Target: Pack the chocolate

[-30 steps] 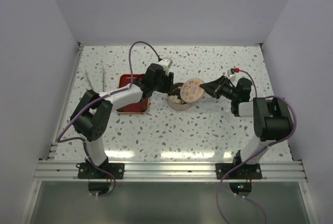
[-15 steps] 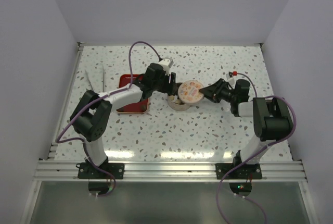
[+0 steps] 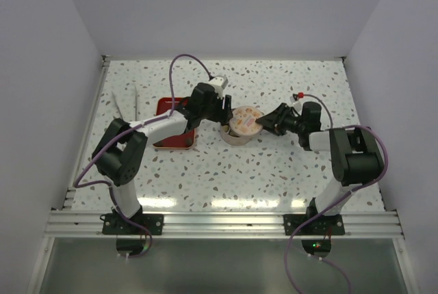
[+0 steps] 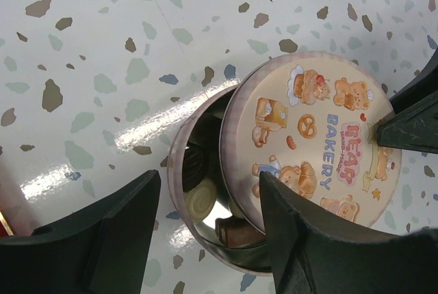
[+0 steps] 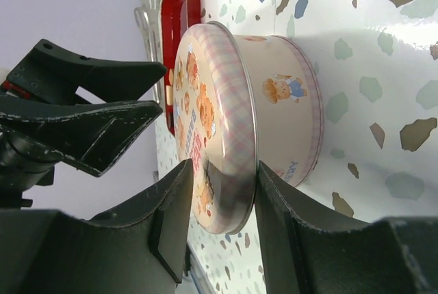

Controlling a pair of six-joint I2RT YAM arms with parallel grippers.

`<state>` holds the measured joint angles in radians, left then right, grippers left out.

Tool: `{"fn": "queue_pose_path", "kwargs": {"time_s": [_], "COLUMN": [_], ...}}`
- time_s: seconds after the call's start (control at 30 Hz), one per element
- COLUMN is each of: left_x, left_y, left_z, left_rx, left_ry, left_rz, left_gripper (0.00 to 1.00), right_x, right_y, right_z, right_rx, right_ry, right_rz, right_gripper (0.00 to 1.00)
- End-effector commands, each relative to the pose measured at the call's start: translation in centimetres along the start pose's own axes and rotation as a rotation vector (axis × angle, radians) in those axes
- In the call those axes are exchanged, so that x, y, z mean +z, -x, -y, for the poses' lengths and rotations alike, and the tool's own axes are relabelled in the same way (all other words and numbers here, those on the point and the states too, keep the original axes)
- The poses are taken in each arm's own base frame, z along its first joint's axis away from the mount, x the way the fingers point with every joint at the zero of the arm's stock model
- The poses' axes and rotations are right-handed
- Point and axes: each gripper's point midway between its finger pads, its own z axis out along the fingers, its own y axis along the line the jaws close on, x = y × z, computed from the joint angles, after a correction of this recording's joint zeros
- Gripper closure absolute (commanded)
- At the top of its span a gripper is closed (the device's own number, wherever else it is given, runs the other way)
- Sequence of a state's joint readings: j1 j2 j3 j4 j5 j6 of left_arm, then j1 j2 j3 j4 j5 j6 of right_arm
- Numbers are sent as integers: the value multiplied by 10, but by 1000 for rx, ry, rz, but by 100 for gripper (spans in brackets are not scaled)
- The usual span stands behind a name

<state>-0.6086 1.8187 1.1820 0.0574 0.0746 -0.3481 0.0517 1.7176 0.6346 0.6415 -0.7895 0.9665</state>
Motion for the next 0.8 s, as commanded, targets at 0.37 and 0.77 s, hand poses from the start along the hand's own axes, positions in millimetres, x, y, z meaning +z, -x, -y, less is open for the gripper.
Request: {"fn": "queue_pose_path", "kwargs": {"time_s": [0.37,0.77], "left_x": [-19,-21], "left_y": [35,25], "left_z": [5,2], "left_rx": [11,8], "left_ry": [-3,10], "left_rz": [96,78], "left_gripper": [34,35], "right_x": [17,21], "right_y": [-1,-9], "right_z": [-3,0], "right_rx": [-73,-80], "right_ry": [-36,-55], "right_rz": [-24,-54], "right_gripper": [56,56]}}
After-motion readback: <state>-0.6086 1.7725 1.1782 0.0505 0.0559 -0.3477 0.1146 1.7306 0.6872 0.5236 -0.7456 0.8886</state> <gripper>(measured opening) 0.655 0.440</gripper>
